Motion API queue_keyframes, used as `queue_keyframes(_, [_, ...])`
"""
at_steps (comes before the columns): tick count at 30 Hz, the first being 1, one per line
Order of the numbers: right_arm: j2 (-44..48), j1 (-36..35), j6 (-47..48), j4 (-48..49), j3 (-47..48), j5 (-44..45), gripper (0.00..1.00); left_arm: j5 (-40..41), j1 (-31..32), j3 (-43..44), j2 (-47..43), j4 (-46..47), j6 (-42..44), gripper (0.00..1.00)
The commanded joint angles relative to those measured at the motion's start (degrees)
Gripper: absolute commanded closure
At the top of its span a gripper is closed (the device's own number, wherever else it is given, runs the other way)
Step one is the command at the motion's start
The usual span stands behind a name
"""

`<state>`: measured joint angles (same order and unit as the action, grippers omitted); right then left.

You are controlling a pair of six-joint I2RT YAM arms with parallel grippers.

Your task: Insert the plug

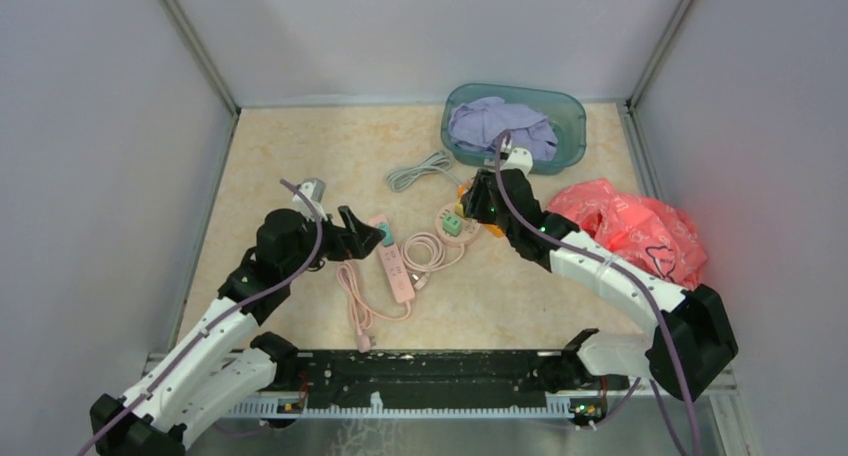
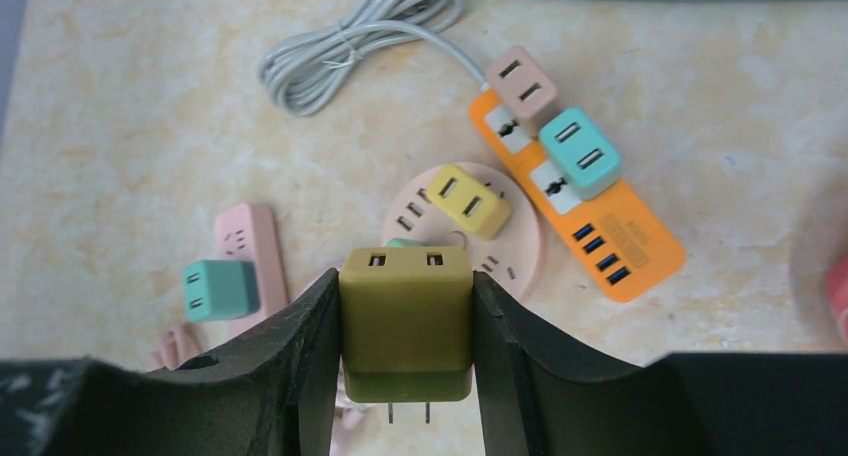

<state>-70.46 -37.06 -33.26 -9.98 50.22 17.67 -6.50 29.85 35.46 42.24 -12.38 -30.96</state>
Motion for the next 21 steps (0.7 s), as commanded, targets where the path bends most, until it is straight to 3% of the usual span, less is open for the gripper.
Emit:
queue_keyframes(1, [3.2, -3.4, -4.9, 7.8, -1.6, 2.2, 0.63, -2.7, 1.8, -4.2, 0.3, 10.4, -6.6, 0.02])
queue_keyframes(10, [2.4, -11.9, -10.2, 19.5, -6.0, 4.3, 0.64, 4.7, 10.5, -8.8, 1.9, 22.8, -9.5, 0.04])
queue_keyframes(16, [0.9, -15.7, -11.6, 24.7, -7.4, 5.3, 0.64, 14.4, 16.1, -12.6, 3.4, 28.1, -11.9, 0.10])
queue_keyframes(21, [-0.4, -18.4, -12.7, 28.4, -8.4, 6.0, 0.63, 15.0, 17.5, -15.9, 4.0, 34.8, -13.4, 0.15])
